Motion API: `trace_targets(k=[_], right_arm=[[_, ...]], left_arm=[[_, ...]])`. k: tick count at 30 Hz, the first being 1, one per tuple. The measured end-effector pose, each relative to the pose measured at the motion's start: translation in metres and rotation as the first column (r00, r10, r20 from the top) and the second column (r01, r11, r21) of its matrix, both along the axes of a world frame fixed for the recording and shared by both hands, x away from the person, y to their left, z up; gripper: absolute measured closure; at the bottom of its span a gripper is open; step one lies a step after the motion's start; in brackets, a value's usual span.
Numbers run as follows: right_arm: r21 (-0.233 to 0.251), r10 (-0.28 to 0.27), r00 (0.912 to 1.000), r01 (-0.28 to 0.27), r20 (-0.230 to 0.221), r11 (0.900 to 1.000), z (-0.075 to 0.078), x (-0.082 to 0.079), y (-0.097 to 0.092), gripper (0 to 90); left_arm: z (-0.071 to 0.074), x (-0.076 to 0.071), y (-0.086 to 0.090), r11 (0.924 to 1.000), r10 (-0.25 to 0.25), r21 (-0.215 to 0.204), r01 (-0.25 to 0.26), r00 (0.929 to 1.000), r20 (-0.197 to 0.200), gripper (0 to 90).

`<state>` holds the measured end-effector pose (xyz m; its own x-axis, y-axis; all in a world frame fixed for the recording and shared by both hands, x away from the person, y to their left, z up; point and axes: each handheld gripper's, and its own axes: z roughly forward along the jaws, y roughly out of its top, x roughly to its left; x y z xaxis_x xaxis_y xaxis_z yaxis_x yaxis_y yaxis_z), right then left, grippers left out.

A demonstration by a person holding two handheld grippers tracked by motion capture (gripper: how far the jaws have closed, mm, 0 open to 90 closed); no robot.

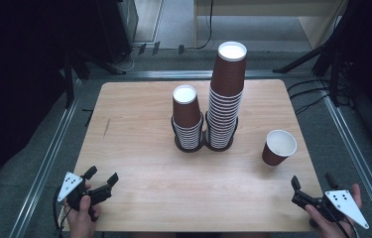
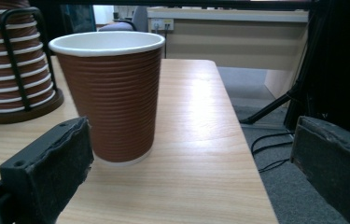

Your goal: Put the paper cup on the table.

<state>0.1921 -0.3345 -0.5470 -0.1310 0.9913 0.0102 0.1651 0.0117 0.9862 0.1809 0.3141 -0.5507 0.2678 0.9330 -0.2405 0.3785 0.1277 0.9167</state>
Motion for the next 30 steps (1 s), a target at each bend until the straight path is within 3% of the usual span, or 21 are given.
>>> trace_targets(k=[7,30], right_arm=[[-0.005,0.01,0.9999,-0.01,-0.004,0.9999,-0.001,-0.009,0.003,0.0],[-0.015,0.019,0.9998,-0.019,-0.011,0.9997,-0.004,-0.005,0.011,0.0]], left_arm=[[-0.001,0.002,-0.002,0.9999,-0.015,-0.002,0.015,0.9999,0.0,7.5],[-0.001,0.004,-0.006,0.9996,-0.023,0.016,0.023,0.9997,-0.005,7.5]])
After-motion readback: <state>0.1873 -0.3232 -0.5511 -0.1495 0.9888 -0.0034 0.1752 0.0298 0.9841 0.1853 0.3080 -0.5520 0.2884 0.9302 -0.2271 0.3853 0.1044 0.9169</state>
